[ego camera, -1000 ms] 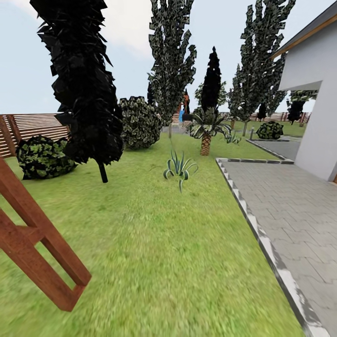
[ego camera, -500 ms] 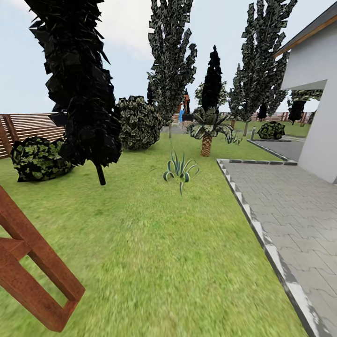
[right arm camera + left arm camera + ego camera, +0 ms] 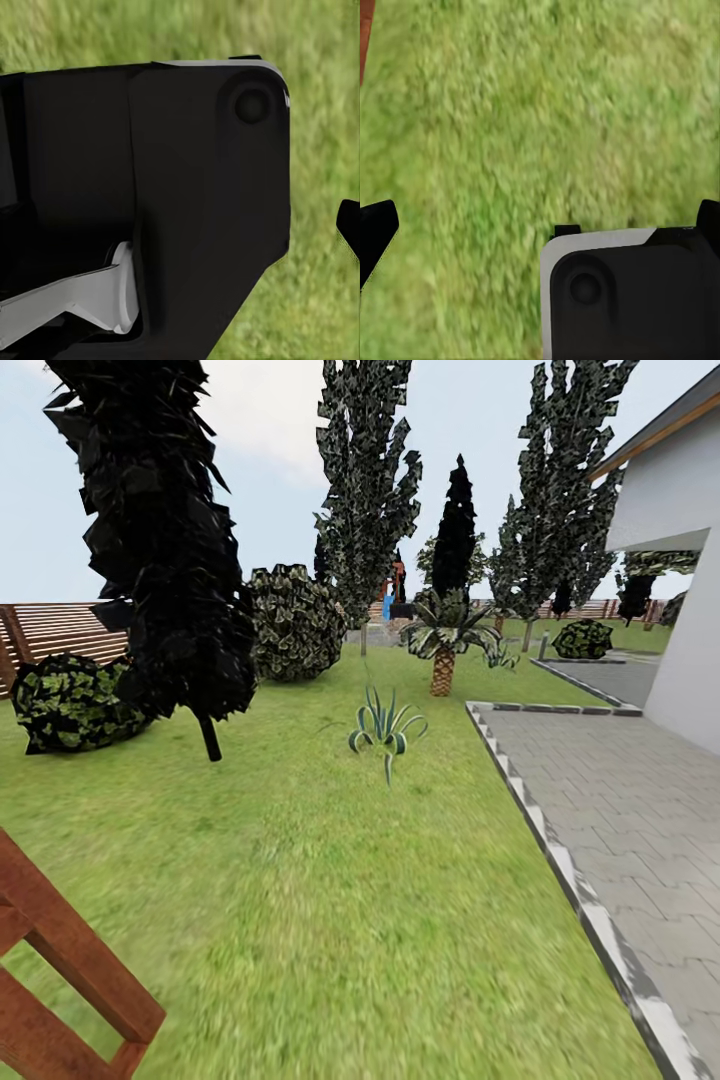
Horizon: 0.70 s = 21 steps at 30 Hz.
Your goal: Take the three Easter eggs out of the wicker basket on the lawn in the garden, then place them on the lawn next to a single tree (choose any tree) so that all three eggs are next to the same tree and none are left in the basket.
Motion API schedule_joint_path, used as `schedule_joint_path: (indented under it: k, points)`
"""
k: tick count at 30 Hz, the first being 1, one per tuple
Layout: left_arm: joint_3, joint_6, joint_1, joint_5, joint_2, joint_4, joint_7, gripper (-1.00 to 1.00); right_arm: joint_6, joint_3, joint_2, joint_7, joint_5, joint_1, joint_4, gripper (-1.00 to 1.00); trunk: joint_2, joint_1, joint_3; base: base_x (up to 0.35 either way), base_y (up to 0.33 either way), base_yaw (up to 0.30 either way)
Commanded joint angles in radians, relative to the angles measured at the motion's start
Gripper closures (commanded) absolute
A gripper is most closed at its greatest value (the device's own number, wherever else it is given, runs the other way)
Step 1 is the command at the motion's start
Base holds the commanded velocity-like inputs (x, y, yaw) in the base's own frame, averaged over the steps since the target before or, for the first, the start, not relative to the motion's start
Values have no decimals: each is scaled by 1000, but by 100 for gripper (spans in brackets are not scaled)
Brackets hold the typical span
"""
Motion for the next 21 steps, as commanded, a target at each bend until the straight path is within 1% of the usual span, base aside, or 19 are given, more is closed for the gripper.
schedule_joint_path:
  k: [1, 8, 16, 21]
  points:
    - [-4, -3, 0, 0, 0, 1, 1, -100, -3, -6, 0, 0, 0, 0, 0, -100, 0, 1, 0, 336, 0, 4]
    - [-4, -3, 0, 1, 0, 1, 1, -100, -3, -6, 1, 0, 0, 0, 0, -100, 0, 1, 0, 336, 0, 67]
    - [-4, -3, 0, 1, 0, 1, 1, -100, -3, -5, 1, 0, 0, 0, 0, -100, 0, 1, 0, 336, 0, 225]
    - [-4, -3, 0, 1, 0, 1, 1, -100, -3, -6, 0, 0, 0, 0, 0, -100, 0, 1, 0, 336, 0, 91]
